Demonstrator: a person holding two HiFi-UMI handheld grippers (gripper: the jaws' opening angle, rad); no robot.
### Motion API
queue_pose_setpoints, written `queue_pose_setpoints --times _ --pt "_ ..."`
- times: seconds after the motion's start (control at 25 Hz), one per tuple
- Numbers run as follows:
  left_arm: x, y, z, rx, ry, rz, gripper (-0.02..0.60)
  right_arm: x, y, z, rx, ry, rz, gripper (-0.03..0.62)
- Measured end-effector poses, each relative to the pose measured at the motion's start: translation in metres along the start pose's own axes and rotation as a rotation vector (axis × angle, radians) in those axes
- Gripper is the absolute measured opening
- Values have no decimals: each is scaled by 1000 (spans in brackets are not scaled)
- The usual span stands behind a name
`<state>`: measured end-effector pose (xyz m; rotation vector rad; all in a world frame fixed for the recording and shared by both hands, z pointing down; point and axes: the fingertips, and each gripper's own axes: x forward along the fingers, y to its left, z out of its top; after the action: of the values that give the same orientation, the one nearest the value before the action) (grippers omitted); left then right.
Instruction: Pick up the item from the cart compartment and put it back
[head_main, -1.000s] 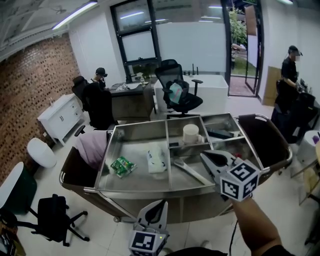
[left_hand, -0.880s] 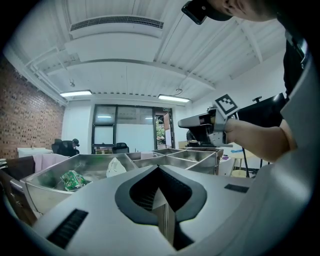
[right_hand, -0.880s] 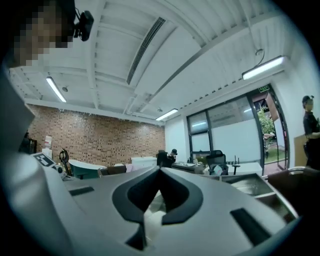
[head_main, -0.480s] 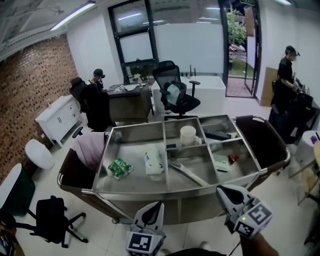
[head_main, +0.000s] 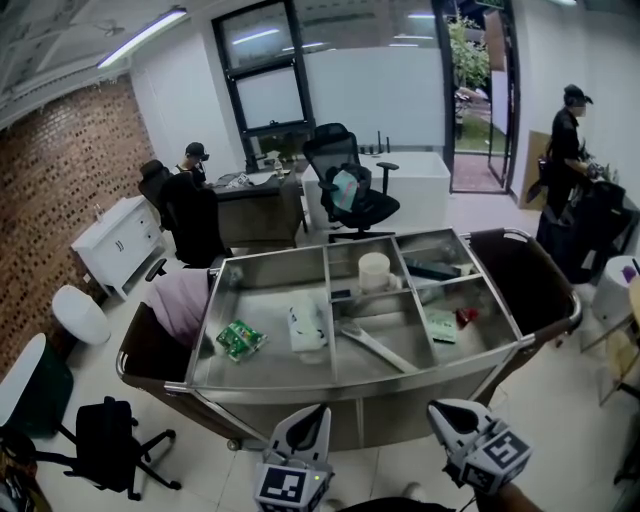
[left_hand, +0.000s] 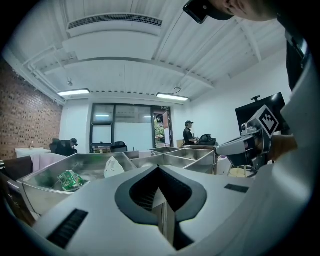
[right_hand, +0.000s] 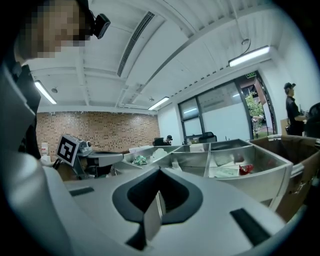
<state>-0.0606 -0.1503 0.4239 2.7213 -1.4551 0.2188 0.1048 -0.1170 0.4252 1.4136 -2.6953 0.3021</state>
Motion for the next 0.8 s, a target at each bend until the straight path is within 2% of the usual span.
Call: queue_pose_setpoints --times 0.8 --pt "1 -4 0 -9 -4 -3 0 9 2 0 7 2 12 5"
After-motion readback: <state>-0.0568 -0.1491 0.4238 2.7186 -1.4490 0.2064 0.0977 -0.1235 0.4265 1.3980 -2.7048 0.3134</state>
